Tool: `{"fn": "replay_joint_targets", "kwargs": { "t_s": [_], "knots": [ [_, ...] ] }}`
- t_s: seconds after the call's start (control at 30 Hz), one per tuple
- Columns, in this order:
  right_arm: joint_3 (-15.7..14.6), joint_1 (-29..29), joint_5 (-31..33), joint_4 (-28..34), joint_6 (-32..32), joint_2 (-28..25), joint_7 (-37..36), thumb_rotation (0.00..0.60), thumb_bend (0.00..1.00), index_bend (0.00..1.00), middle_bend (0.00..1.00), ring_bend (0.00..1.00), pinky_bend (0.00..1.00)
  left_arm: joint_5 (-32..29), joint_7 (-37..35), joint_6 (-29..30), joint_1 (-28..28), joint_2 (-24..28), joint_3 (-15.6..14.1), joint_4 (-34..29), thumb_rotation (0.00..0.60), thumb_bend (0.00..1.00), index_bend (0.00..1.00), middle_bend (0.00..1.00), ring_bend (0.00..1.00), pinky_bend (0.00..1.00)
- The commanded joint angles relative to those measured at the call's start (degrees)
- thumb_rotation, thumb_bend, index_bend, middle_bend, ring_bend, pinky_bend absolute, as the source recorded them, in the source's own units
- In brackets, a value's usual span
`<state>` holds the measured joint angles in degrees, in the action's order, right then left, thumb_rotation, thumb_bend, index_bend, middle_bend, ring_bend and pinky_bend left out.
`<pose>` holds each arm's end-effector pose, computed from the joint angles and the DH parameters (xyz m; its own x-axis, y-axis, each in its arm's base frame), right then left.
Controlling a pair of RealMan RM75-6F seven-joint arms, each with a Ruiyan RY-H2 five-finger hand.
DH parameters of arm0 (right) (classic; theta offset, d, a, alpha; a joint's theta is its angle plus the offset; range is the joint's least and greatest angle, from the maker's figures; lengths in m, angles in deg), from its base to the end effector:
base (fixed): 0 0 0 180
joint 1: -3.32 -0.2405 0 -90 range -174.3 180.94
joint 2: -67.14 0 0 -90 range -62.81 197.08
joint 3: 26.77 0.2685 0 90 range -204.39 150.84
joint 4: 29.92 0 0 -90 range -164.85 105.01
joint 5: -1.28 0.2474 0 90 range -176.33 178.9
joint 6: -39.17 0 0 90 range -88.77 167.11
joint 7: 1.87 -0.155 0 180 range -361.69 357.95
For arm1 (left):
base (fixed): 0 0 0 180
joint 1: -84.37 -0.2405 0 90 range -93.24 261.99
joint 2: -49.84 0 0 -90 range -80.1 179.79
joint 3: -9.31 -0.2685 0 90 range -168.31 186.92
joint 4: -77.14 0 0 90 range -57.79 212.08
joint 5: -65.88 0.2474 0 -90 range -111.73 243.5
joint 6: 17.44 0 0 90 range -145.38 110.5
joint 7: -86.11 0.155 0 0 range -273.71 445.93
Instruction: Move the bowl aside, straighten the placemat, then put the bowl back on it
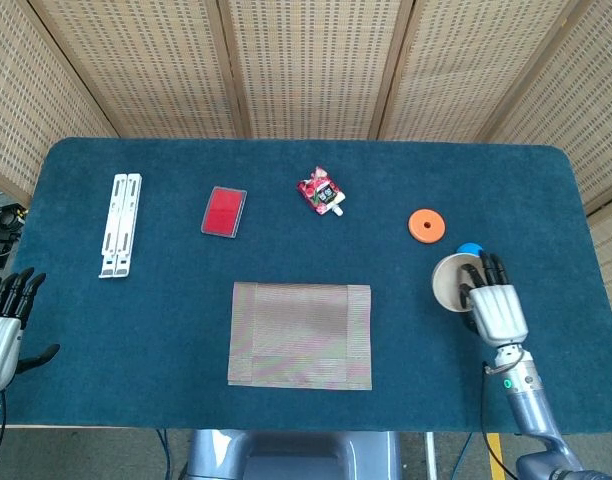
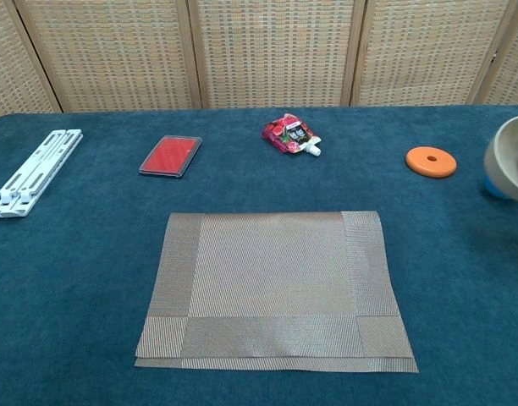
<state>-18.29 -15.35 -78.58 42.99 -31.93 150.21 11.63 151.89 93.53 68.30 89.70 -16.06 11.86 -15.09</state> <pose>-0.3281 -0.3047 0.0357 0.5826 -0.0408 0.8117 -0.8109 -0.0958 0.5772 -0.3317 0.1972 0.1204 0.4857 -0.0069 0.8741 0.8739 -0.0179 -0.4858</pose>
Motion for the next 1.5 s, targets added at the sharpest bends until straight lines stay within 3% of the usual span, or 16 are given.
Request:
{"fn": "replay_joint_targets", "kwargs": {
  "t_s": [0.03, 0.4, 0.93, 1.03, 1.2, 1.3, 1.5],
  "knots": [
    [0.4, 0.5, 2.4, -2.1, 2.2, -1.1, 0.1, 0.600, 0.51, 0.78, 0.28, 0.00, 0.10, 0.2, 0.3, 0.0, 0.0, 0.0, -0.1, -0.2, 0.600, 0.04, 0.00, 0.00, 0.00, 0.00],
    [0.2, 0.5, 6.6, -4.2, 5.4, -1.3, 0.7, 0.600, 0.51, 0.77, 0.27, 0.00, 0.10, -0.1, -0.1, -0.2, 0.1, 0.1, 0.0, -0.1, 0.600, 0.04, 0.00, 0.00, 0.00, 0.00],
    [-0.7, 0.3, 12.3, 0.1, 9.0, -2.6, 6.1, 0.600, 0.43, 0.65, 0.16, 0.00, 0.05, -0.3, 0.2, -0.3, 0.0, 0.3, -0.1, -0.3, 0.600, 0.04, 0.00, 0.00, 0.00, 0.00],
    [-0.8, 0.5, 12.5, 1.4, 8.7, -3.2, 5.7, 0.600, 0.37, 0.55, 0.11, 0.00, 0.02, -0.4, 0.3, -0.3, 0.1, 0.3, -0.1, -0.4, 0.600, 0.04, 0.00, 0.00, 0.00, 0.00],
    [-0.8, 1.1, 11.8, 5.2, 6.6, -4.7, 5.6, 0.600, 0.25, 0.20, 0.00, 0.00, 0.00, -0.4, 0.5, -0.4, 0.1, 0.3, -0.1, -0.4, 0.600, 0.04, 0.00, 0.00, 0.00, 0.00],
    [-1.3, 2.3, 9.1, 10.6, 2.4, -6.4, 6.1, 0.600, 0.22, 0.13, 0.00, 0.00, 0.00, -0.4, 0.6, -0.4, 0.1, 0.3, -0.1, -0.5, 0.600, 0.04, 0.00, 0.00, 0.00, 0.00],
    [-3.8, 4.6, 1.1, 17.7, -5.0, -7.9, 5.9, 0.600, 0.09, 0.09, 0.00, 0.00, 0.00, -0.2, 0.7, -0.1, 0.0, 0.3, -0.1, -0.5, 0.600, 0.04, 0.00, 0.00, 0.00, 0.00]
  ]
}}
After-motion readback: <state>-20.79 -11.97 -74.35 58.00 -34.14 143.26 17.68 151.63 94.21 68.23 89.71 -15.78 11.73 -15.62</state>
